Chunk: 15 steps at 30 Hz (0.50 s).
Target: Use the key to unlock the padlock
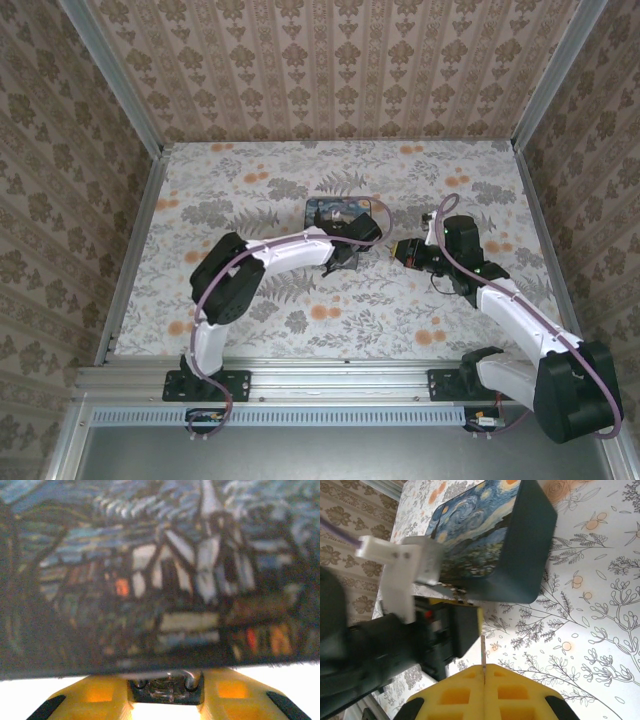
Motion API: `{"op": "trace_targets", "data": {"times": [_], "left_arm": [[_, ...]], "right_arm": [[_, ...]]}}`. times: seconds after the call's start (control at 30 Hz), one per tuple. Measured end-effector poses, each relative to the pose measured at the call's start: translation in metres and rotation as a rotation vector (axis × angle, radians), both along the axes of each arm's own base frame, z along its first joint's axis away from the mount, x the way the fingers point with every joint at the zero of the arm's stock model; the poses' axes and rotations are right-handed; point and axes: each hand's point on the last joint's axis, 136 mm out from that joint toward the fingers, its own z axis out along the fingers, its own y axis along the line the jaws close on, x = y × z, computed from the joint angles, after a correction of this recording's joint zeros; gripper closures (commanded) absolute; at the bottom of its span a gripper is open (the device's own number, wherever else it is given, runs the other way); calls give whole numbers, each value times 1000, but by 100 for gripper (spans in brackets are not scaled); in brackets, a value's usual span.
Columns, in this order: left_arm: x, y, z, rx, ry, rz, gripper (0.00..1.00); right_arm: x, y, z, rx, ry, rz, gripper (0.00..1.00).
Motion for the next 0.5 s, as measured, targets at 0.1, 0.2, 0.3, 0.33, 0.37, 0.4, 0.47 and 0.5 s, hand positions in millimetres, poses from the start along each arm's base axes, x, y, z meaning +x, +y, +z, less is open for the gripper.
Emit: {"op": "trace_targets", "data": {"times": [0.1,0.2,0.3,0.33,0.37,0.4,0.47,0.5], "left_arm": [[-15,5,30,-24,19,-25,89],[-30,12,57,-48,58,-47,89],[-44,19,76,-56,107,-60,89],[-49,22,81,-51,128,-63,89],[-53,24,84,-48,146,-66,88],[-60,27,88,-41,175,-71,88],[-71,32,93,-26,224,-77,88],[-76,35,95,-16,251,-81,89]], "right_arm": [[-2,-1,-2,-12,15,5,100],[-2,-1,1,-17,15,7,100],[-1,-1,10,-16,-1,8,100],[0,-1,14,-15,-10,9,100],[0,-1,16,-16,-17,11,100],[0,-1,19,-18,-24,13,100],[-1,-1,22,-20,-31,16,100],[-1,-1,24,-20,-32,17,100]]}}
